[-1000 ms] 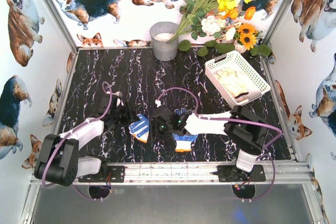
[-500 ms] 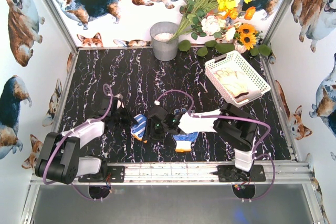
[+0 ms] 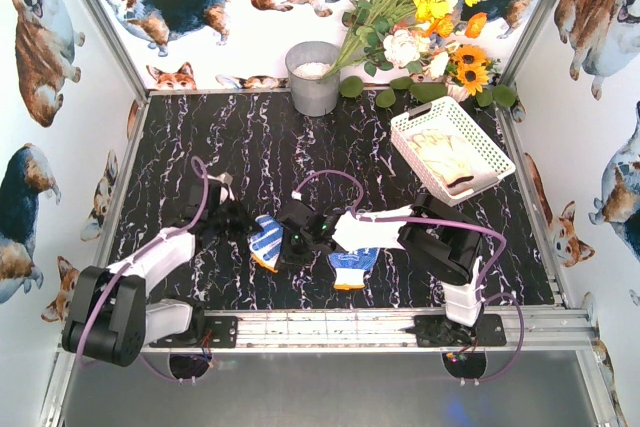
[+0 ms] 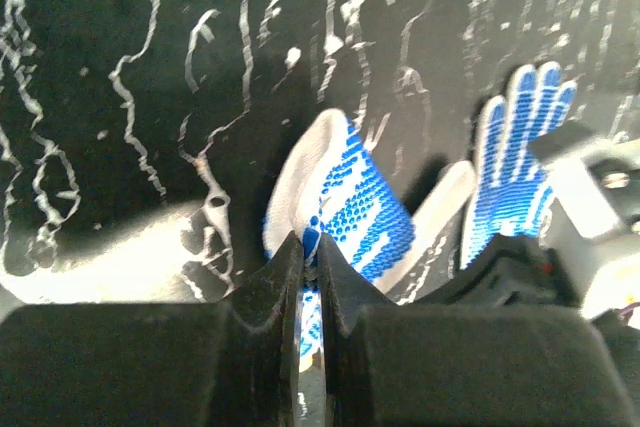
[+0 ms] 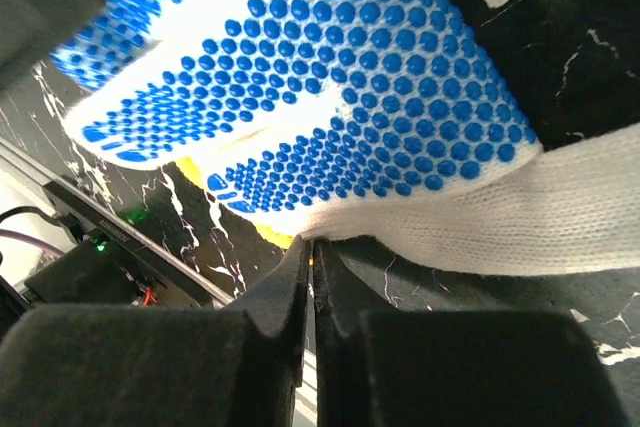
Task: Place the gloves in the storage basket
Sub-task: Adjust the glove at the center of the board.
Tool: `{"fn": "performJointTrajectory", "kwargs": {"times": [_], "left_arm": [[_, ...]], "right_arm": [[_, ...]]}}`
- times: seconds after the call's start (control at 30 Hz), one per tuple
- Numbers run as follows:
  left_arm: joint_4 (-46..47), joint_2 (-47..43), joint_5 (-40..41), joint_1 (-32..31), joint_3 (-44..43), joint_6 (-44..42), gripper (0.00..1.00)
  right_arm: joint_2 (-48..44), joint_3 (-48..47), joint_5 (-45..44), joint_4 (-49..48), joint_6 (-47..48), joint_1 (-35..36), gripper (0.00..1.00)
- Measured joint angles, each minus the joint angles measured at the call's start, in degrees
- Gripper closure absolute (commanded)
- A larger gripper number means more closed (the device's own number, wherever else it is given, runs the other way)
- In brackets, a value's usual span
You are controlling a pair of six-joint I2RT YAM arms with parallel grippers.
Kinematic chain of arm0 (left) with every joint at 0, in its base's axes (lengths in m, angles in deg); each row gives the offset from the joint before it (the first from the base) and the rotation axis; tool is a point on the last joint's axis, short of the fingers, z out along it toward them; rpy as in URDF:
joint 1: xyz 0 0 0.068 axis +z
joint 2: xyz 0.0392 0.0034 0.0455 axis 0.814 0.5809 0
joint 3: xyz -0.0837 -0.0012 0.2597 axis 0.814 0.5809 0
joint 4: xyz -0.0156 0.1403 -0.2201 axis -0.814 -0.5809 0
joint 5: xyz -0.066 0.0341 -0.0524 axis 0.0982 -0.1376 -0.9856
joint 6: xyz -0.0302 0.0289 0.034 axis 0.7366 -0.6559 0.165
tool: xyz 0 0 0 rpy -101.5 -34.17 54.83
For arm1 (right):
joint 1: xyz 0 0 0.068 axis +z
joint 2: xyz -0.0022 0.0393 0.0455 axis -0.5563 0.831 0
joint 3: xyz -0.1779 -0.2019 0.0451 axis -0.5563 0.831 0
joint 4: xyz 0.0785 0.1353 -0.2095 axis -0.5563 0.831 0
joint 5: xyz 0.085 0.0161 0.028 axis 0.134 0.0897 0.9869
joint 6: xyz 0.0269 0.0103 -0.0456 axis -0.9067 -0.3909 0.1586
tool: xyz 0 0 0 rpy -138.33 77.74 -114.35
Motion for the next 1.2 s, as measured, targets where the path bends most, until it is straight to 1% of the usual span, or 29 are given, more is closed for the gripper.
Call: {"fn": "performJointTrajectory", "kwargs": {"times": [0.2, 0.33, 0.37, 0.4, 0.5, 0.57, 0.63, 0.7, 0.8, 0.9, 1.0, 1.03, 1.1, 1.2], "left_arm": [[0.0, -0.2, -2.1, 0.0, -4.5, 1.9, 1.00], [2.5, 1.9, -3.3, 0.0, -7.0, 4.1, 0.99], [3.6, 2.8, -3.5, 0.0, -7.4, 4.7, 0.96], [4.6, 3.9, -3.7, -0.1, -7.8, 5.4, 0.89], [7.7, 7.8, -3.7, -0.2, -8.3, 6.8, 0.73], [9.7, 10.8, -3.7, -0.2, -8.8, 7.5, 0.59], [11.3, 13.2, -3.5, -0.2, -9.2, 7.8, 0.47], [11.0, 13.7, -2.6, -0.3, -9.6, 7.3, 0.39], [8.8, 11.9, -0.2, -0.3, -10.7, 5.5, 0.30], [4.4, 6.8, 2.7, -0.3, -10.6, 2.8, 0.28], [0.5, -0.2, 4.3, -0.3, -8.6, 0.5, 0.31], [-0.7, -2.0, 4.2, -0.3, -7.5, 0.0, 0.32], [-3.5, -5.6, 3.5, -0.4, -4.6, -0.8, 0.39], [-7.8, -8.2, 0.9, -1.0, -0.4, -1.4, 0.48]], "right_arm": [[-0.4, 0.5, 0.7, -0.1, 2.0, -0.1, 1.00], [-2.2, 2.8, 1.8, -0.3, 3.1, -0.2, 1.00], [-2.8, 3.6, 2.1, -0.5, 3.3, -0.2, 1.00], [-3.5, 4.5, 2.4, -0.6, 3.6, -0.2, 1.00], [-5.2, 6.6, 3.0, -0.9, 4.0, -0.3, 1.00], [-5.8, 7.4, 3.2, -0.9, 4.1, -0.3, 1.00], [-6.2, 8.0, 3.5, -1.1, 4.2, -0.3, 1.00], [-6.3, 8.2, 3.6, -1.2, 4.2, -0.3, 1.00], [-6.4, 8.3, 3.8, -1.4, 4.2, -0.3, 1.00], [-6.6, 8.6, 3.9, -1.7, 4.2, -0.3, 1.00], [-6.6, 8.7, 4.1, -1.8, 4.1, -0.3, 1.00], [-6.6, 8.8, 4.2, -2.0, 4.1, -0.3, 1.00], [-6.6, 8.9, 4.3, -2.2, 4.1, -0.3, 1.00], [-6.6, 9.0, 4.5, -2.4, 4.0, -0.3, 1.00]]}}
